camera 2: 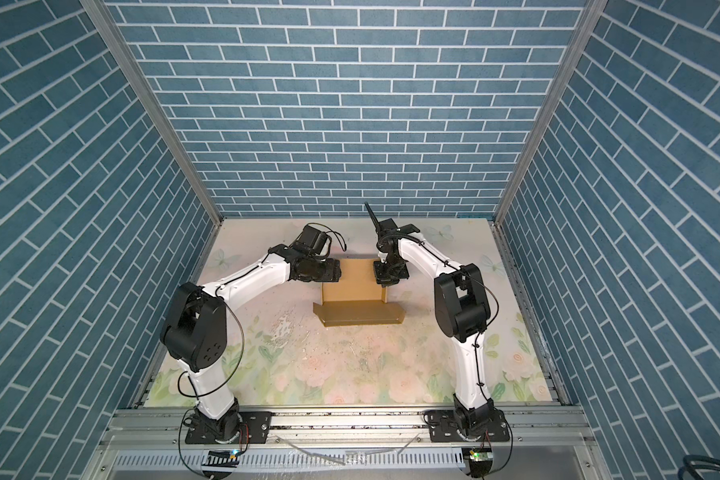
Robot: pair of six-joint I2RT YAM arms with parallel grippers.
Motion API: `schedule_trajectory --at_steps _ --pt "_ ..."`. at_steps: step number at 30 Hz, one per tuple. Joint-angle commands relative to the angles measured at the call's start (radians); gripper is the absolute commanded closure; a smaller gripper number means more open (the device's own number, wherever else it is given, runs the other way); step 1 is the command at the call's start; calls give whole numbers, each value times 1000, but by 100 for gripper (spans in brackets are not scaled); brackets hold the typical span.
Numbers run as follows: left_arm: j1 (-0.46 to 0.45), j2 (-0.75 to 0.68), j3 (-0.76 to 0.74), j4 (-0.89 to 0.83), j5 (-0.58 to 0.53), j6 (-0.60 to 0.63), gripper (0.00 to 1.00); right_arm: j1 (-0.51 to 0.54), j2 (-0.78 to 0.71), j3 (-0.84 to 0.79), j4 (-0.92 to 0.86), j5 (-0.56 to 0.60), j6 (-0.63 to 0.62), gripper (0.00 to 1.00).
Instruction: Fold the paper box
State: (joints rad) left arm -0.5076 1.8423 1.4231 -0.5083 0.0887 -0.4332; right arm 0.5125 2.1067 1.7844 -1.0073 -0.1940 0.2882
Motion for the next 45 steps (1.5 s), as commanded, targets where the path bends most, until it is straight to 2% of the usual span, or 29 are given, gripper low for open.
schedule_trajectory --at_steps 1,9,34,40,45 --pt "16 -24 -20 2 -4 -2 24 9 11 -19 -34 -50 0 98" --pt "58 -84 -51 45 1 -16 22 11 58 -6 -84 -79 -8 98" --pt "148 -205 -95 23 64 22 16 14 163 87 -133 -131 15 95" --pt "154 -245 -146 63 92 3 16 17 191 122 -160 -142 23 88" --pt "165 -300 -170 48 95 4 15 17 204 156 -182 -143 30 78"
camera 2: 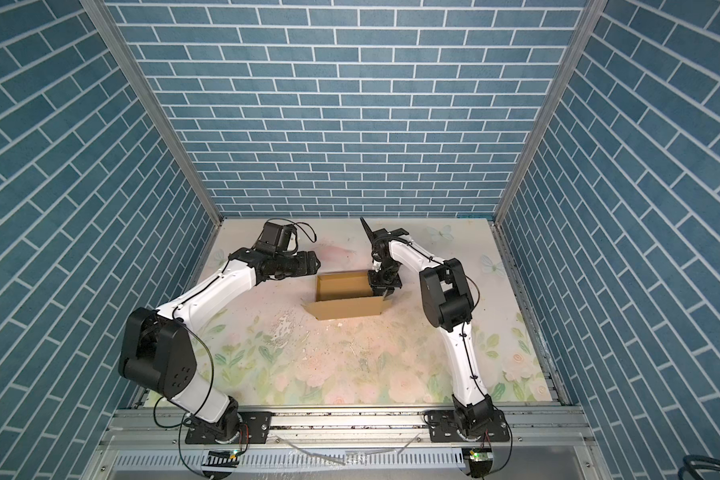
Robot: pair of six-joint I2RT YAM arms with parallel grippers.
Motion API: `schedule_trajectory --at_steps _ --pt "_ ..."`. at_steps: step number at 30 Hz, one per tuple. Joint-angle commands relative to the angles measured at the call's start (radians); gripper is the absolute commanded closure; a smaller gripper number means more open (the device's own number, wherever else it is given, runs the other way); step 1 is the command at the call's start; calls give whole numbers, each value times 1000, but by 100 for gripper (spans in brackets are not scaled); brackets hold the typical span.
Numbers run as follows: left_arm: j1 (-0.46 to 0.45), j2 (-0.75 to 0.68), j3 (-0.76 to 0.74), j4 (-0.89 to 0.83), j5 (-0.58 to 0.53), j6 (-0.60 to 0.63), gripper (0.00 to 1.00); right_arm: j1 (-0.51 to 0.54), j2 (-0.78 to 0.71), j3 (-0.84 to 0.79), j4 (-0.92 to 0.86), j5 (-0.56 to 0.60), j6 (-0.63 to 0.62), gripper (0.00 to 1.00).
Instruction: Fold the paper box
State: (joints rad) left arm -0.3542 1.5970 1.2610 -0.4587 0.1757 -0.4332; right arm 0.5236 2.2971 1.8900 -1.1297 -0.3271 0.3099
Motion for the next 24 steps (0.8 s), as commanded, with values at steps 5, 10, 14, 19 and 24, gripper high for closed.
schedule_trajectory --at_steps 5,10,14,19,24 --pt "21 -105 -25 -29 -7 7 15 6 0 73 -67 -9 18 69" --pt "45 -171 -22 -76 -31 8 15 4 -50 64 -55 12 33 61" --pt "49 -236 4 -132 -46 10 15 -16 -143 24 -15 57 57 58" --pt "43 -328 -9 -202 -45 -33 27 -62 -278 -82 103 60 68 56" --pt "-49 -397 -40 -295 -127 -82 44 -89 -351 -169 200 -20 28 59"
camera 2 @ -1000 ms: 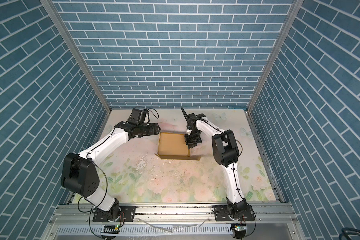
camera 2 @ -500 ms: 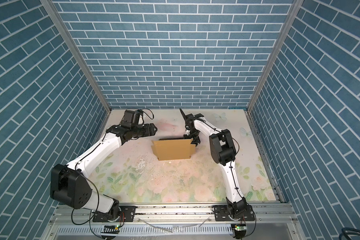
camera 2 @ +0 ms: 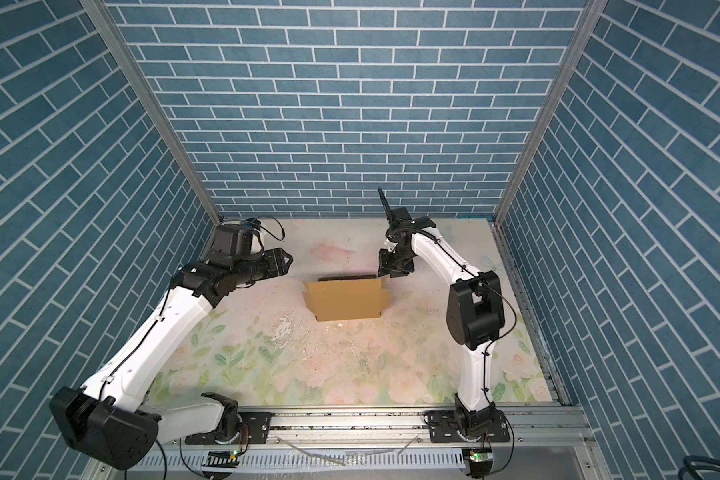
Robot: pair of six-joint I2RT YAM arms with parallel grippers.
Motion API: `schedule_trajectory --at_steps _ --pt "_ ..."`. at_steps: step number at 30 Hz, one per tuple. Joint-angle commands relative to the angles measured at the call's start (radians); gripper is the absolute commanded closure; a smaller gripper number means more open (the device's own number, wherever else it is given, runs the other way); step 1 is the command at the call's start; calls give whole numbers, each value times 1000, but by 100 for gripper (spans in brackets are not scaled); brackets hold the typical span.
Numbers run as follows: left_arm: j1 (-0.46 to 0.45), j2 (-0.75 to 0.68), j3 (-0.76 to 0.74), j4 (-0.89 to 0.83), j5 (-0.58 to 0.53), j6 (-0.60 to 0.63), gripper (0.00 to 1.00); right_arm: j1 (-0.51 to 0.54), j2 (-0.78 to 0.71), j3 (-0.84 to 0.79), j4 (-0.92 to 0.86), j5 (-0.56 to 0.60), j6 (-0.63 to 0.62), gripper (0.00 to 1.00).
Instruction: Fold the paper box
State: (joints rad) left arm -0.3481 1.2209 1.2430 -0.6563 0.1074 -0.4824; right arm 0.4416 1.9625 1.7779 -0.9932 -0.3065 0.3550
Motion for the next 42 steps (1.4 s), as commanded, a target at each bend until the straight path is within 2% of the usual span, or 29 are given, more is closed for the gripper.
schedule_trajectory --at_steps 1,4,10,16,21,25,32,42 --pt "-93 -29 -24 -129 -97 -42 47 -9 -23 -72 79 -57 -30 60" --pt "-199 -52 -43 -177 -170 -90 54 -9 -40 -118 122 -102 -73 65" --pt "-385 -31 -114 -194 -274 -200 60 -15 -74 -190 208 -193 -114 73" --pt "-478 38 -188 -112 -290 -283 62 -15 -132 -280 242 -271 -144 76" --pt "-485 132 -207 1 -252 -287 62 -15 -208 -372 259 -302 -152 78" --pt "-483 225 -159 27 -278 -264 62 -13 -272 -439 279 -347 -146 78" --pt "-453 358 -68 94 -299 -224 62 9 -354 -508 265 -357 -149 79" --pt "-380 487 87 140 -290 -166 60 78 -382 -552 323 -359 -108 79"
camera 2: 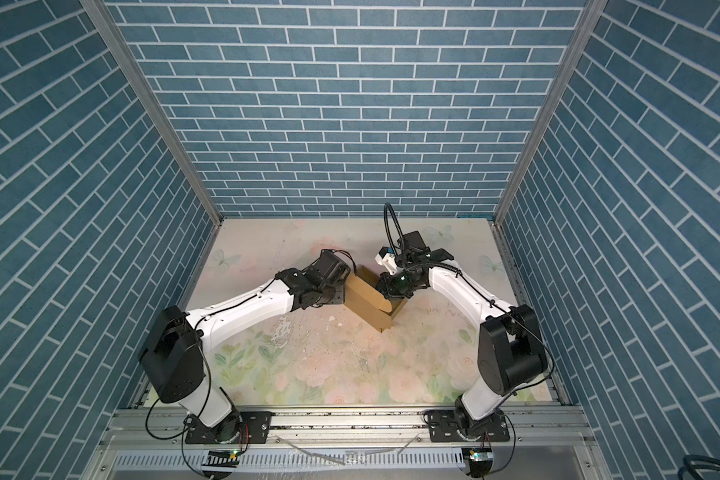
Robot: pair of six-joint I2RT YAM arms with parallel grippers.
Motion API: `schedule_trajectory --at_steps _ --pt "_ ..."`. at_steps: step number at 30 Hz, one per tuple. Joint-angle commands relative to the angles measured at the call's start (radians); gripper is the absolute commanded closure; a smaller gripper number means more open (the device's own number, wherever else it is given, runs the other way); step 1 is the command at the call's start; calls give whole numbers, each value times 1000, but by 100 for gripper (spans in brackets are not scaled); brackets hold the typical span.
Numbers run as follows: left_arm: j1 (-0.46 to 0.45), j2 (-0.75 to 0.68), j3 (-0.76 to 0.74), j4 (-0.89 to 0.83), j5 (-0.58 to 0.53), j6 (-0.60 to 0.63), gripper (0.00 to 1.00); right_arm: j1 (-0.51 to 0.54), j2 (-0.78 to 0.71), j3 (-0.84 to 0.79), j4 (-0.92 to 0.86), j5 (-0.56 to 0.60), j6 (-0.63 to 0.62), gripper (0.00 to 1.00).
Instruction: Fold the paper box
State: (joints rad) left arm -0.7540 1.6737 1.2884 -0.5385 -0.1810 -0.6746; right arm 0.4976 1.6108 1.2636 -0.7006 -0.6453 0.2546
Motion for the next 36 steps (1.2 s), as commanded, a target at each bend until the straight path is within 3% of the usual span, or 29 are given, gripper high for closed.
schedule_trajectory --at_steps 1,9,22,36 --pt "31 48 60 24 2 34 60 27 -33 -45 53 -21 6 80" --pt "72 163 217 19 64 67 55 82 -33 -111 275 -19 137 80" --pt "138 274 397 38 245 105 51 166 -28 -233 761 141 355 79" --pt "211 154 533 -254 315 287 31 163 -85 -317 701 302 374 74"
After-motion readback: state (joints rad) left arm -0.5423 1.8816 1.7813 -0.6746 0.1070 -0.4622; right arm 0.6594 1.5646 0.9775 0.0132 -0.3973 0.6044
